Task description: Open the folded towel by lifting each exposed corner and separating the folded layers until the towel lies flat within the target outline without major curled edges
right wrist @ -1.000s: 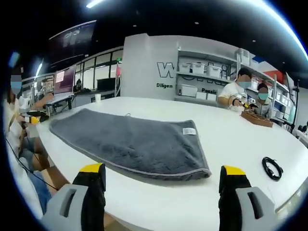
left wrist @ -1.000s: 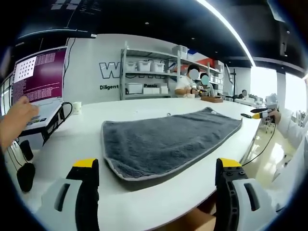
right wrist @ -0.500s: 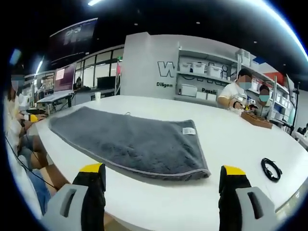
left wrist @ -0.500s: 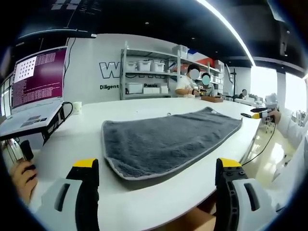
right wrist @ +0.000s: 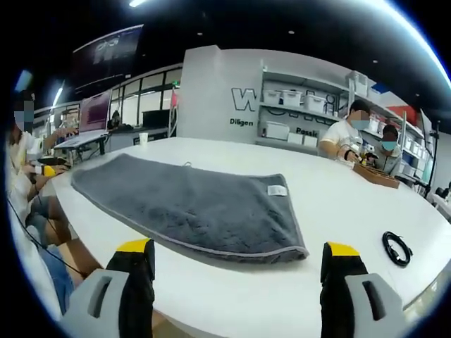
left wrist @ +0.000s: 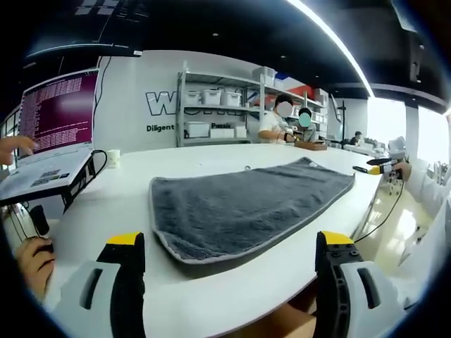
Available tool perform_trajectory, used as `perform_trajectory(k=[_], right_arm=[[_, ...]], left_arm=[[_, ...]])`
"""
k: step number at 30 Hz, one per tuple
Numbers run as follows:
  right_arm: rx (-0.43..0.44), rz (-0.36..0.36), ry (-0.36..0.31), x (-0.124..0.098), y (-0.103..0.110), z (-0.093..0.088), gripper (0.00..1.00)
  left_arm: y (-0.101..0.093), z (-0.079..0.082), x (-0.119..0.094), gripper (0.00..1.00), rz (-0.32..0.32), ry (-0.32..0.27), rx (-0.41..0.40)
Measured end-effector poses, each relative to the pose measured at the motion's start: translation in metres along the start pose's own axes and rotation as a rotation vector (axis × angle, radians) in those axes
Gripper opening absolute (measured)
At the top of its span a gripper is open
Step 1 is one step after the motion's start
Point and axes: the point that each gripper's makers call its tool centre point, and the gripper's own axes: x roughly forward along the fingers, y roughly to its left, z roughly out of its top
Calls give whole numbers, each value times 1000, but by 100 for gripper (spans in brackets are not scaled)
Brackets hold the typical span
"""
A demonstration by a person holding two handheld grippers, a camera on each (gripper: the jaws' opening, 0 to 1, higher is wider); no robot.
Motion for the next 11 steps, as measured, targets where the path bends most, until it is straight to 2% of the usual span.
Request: perform_trajectory(k=[11], right_arm=[[-3,4,-5,1,2,2,99]], left_arm=[[0,1,-1,99,1,-2,1]])
